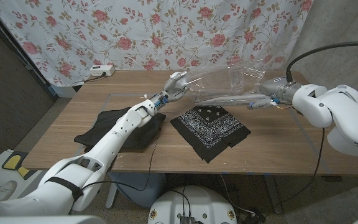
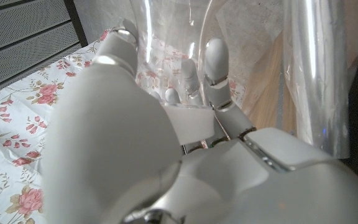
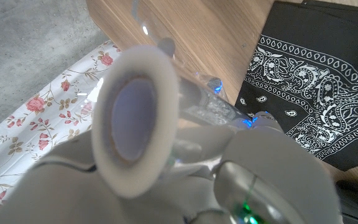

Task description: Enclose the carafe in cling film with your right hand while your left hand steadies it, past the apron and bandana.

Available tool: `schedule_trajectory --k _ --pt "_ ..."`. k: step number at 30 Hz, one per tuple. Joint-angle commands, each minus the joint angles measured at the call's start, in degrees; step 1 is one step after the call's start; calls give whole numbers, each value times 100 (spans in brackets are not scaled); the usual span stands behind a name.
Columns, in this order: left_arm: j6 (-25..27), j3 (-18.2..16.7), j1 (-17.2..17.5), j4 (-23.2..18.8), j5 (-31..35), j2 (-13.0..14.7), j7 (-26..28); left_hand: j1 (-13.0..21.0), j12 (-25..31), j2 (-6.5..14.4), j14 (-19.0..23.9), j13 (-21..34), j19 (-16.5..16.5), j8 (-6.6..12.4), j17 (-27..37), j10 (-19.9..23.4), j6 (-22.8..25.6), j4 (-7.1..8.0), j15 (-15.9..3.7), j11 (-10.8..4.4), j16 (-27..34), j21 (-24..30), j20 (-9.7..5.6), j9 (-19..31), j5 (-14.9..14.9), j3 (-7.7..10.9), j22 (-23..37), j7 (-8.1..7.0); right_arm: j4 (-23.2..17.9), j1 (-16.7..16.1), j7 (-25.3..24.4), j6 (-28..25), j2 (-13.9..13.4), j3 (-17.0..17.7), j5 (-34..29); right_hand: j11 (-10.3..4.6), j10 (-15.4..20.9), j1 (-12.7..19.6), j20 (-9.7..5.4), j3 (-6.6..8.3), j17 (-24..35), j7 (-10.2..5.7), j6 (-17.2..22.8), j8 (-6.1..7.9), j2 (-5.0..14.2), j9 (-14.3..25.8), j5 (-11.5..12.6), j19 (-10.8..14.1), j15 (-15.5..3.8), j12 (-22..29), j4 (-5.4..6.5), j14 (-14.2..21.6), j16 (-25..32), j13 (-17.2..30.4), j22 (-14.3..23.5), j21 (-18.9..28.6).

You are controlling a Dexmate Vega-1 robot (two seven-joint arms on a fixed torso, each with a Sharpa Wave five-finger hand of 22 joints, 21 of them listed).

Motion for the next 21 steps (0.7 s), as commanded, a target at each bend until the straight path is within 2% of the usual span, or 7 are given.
schedule_trajectory --k 1,13,21 --pt "-49 6 -24 19 29 21 -98 1492 25 1543 261 54 -1 881 25 8 14 -28 -199 -51 2668 6 -36 -2 -22 95 19 -33 139 184 251 273 363 -87 -323 -75 130 354 -198 22 8 -197 162 39 369 -2 -4 -38 -684 564 -44 7 35 275 15 38" --pt "-118 21 8 8 61 71 -281 1484 -9 1543 294 8 -4 913 39 24 -3 -29 -200 -23 2676 13 -36 28 -27 99 20 -43 158 236 457 352 556 -88 -530 -74 131 358 -196 18 8 -185 157 56 369 -17 -12 -36 -685 564 -41 6 35 275 13 49" --pt "-264 -116 122 -153 -29 97 -364 1482 -37 1538 250 -35 -47 880 60 22 23 -33 -140 20 2661 20 -34 -54 -37 102 31 50 177 277 572 386 677 -124 -685 -77 137 363 -193 17 7 -191 158 70 371 -24 -17 -44 -685 565 -40 5 34 275 12 54"
